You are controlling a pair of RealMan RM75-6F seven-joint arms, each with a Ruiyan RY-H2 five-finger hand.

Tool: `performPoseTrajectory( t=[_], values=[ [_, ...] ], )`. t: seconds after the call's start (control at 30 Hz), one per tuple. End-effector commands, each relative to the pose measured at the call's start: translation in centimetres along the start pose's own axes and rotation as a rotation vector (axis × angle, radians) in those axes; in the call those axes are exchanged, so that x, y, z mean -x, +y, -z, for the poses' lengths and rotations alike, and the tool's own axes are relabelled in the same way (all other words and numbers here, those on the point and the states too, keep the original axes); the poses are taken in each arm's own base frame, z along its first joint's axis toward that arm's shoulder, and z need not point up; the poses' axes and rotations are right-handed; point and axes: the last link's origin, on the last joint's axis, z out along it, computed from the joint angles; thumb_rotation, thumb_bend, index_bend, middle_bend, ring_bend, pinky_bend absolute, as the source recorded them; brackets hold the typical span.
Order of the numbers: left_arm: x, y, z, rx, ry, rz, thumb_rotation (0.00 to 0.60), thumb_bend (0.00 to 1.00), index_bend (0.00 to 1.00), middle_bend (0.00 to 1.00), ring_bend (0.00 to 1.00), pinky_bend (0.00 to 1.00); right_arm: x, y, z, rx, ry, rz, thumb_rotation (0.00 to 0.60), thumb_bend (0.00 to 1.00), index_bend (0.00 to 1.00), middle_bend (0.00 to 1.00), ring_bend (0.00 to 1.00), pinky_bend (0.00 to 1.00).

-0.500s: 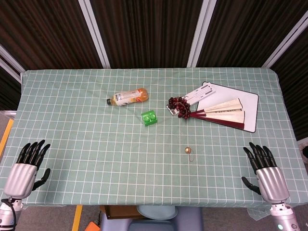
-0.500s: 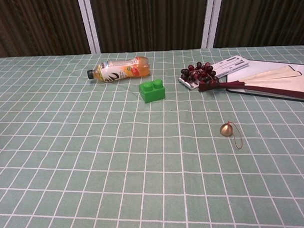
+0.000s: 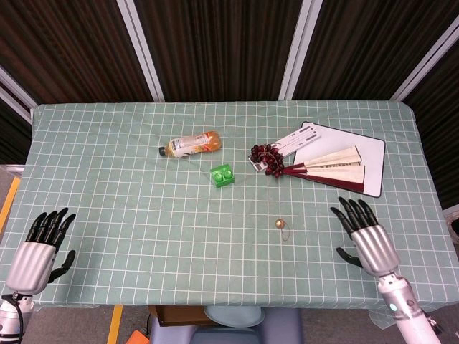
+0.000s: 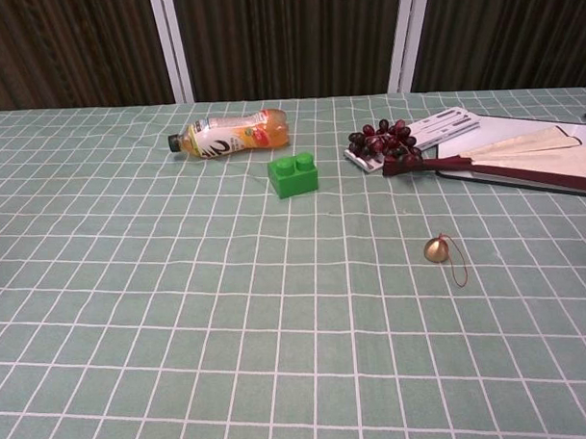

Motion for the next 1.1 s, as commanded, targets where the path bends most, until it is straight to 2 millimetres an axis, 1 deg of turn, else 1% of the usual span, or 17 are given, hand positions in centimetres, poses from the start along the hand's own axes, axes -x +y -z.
performPoseTrajectory(
  t=[0.03, 0.1, 0.2, 0.33, 0.37, 0.43, 0.53, 0.77, 0.93, 1.1],
  values=[
    [-0.1, -0.1, 0.0, 0.001, 0.001, 0.004, 0.6, 0.42, 0.04, 0.0, 0.0, 0.07, 0.1, -2.3, -6.7, -0.111, -0.063, 0.022, 0.6, 0.37, 0.42, 0.0, 0.0, 0.0],
    [-0.1, -0.2, 0.1, -0.001, -0.001, 0.006, 0.6, 0.42, 0.04, 0.0, 0.0, 0.07, 0.9, -3.1, -8.3, -0.134, -0.083, 0.033, 0.6, 0.37, 0.44, 0.0, 0.0, 0.0],
    [-0.1, -0.3, 0.1, -0.004, -0.005, 0.009, 0.6, 0.42, 0.04, 0.0, 0.0, 0.07, 2.3, -3.6, -9.8, -0.149, -0.116, 0.055, 0.6, 0.38, 0.45, 0.0, 0.0, 0.0],
    [-0.2, -0.4, 0.2, -0.005, -0.006, 0.011, 0.6, 0.42, 0.04, 0.0, 0.0, 0.07, 3.3, -3.9, -10.6, -0.153, -0.134, 0.072, 0.6, 0.38, 0.47, 0.0, 0.0, 0.0],
    [-0.2, -0.4, 0.2, -0.007, -0.006, 0.012, 0.6, 0.42, 0.04, 0.0, 0.0, 0.07, 4.0, -4.4, -11.1, -0.162, -0.151, 0.08, 0.6, 0.38, 0.49, 0.0, 0.0, 0.0],
    [-0.3, -0.5, 0.3, -0.007, -0.005, 0.015, 0.6, 0.42, 0.04, 0.0, 0.0, 0.07, 4.7, -4.7, -11.7, -0.167, -0.153, 0.082, 0.6, 0.41, 0.53, 0.0, 0.0, 0.0],
    [-0.4, -0.5, 0.4, -0.007, -0.002, 0.019, 0.6, 0.42, 0.02, 0.0, 0.0, 0.07, 5.4, -5.1, -12.2, -0.178, -0.162, 0.088, 0.6, 0.43, 0.55, 0.0, 0.0, 0.0],
    [-0.4, -0.5, 0.5, -0.005, -0.001, 0.022, 0.6, 0.42, 0.02, 0.0, 0.0, 0.07, 6.8, -5.7, -13.0, -0.186, -0.193, 0.096, 0.6, 0.43, 0.57, 0.01, 0.0, 0.0],
    [-0.4, -0.6, 0.4, -0.004, -0.003, 0.022, 0.6, 0.42, 0.02, 0.0, 0.0, 0.07, 7.5, -5.8, -13.1, -0.188, -0.201, 0.105, 0.6, 0.43, 0.58, 0.02, 0.0, 0.0],
    [-0.4, -0.6, 0.4, -0.006, -0.003, 0.023, 0.6, 0.42, 0.01, 0.0, 0.0, 0.07, 7.8, -5.9, -13.3, -0.191, -0.2, 0.114, 0.6, 0.43, 0.6, 0.03, 0.0, 0.0]
  ],
)
